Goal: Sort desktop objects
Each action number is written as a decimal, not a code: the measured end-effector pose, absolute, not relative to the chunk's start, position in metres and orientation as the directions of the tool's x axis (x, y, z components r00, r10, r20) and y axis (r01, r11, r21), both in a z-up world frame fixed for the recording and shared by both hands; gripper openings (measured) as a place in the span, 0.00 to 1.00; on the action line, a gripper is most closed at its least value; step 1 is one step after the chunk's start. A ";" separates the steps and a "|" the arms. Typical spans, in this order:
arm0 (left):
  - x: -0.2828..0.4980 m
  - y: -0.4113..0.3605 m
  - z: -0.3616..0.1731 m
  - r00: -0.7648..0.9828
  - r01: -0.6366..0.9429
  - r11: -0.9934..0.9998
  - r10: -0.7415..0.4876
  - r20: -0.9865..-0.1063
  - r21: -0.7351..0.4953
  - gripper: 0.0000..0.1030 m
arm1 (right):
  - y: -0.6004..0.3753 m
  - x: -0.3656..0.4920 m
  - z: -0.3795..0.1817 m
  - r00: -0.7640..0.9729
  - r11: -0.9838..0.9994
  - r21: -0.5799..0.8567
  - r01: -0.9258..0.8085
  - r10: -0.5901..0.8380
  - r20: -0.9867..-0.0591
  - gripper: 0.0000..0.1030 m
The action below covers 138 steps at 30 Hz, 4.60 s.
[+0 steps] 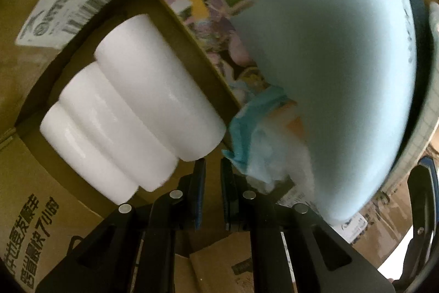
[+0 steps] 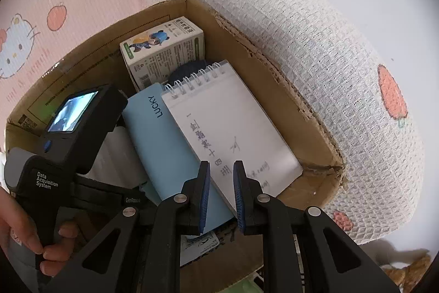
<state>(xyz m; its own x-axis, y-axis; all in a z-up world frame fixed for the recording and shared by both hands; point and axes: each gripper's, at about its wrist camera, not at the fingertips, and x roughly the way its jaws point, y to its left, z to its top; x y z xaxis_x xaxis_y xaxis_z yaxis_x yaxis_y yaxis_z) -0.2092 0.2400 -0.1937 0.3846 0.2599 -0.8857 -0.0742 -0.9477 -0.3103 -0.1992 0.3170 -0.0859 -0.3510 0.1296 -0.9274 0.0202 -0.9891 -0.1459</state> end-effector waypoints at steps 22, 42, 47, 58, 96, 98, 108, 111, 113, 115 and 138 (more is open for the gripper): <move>-0.179 0.184 -0.085 0.019 -0.236 -0.911 0.343 -0.939 -0.337 0.12 | 0.296 -0.173 -0.075 -0.355 -0.987 -0.149 0.063 0.117 -0.927 0.13; -0.146 0.095 0.000 -0.596 -0.389 -0.871 0.485 -0.640 -0.298 0.09 | 0.195 -0.150 -0.065 -0.375 -0.961 -0.130 0.243 0.031 -0.926 0.13; -0.123 0.045 -0.009 -0.661 -0.310 -0.859 0.503 -0.557 -0.408 0.09 | 0.175 -0.136 -0.054 -0.396 -0.946 -0.160 0.281 0.037 -0.918 0.13; -0.073 -0.050 -0.048 -0.719 -0.092 -0.935 0.301 -0.627 -0.343 0.09 | 0.110 -0.107 -0.037 -0.465 -0.866 -0.254 0.430 0.028 -0.885 0.13; -0.005 -0.300 -0.183 -0.491 0.555 -0.752 0.050 -0.870 -0.356 0.45 | -0.130 -0.016 -0.215 -0.032 -0.349 0.289 0.892 -0.684 -0.729 0.13; -0.006 -0.302 -0.189 -0.466 0.569 -0.749 0.048 -0.884 -0.340 0.45 | -0.132 -0.019 -0.224 -0.004 -0.370 0.323 0.871 -0.663 -0.748 0.13; -0.013 -0.301 -0.204 -0.471 0.558 -0.714 0.146 -0.870 -0.423 0.40 | -0.130 -0.024 -0.235 0.105 -0.363 0.462 0.809 -0.684 -0.722 0.13; -0.013 -0.294 -0.206 -0.481 0.548 -0.706 0.172 -0.860 -0.448 0.40 | -0.132 -0.023 -0.233 0.113 -0.360 0.476 0.802 -0.692 -0.714 0.13; -0.012 -0.289 -0.208 -0.492 0.539 -0.694 0.202 -0.847 -0.478 0.40 | -0.133 -0.022 -0.235 0.114 -0.359 0.467 0.808 -0.683 -0.722 0.13; -0.012 -0.283 -0.210 -0.500 0.528 -0.687 0.224 -0.836 -0.500 0.40 | -0.133 -0.020 -0.238 0.122 -0.356 0.459 0.814 -0.668 -0.734 0.13; -0.020 -0.236 -0.218 -0.510 0.423 -0.658 0.395 -0.764 -0.623 0.32 | -0.110 -0.021 -0.240 0.074 -0.453 0.413 0.790 -0.598 -0.798 0.13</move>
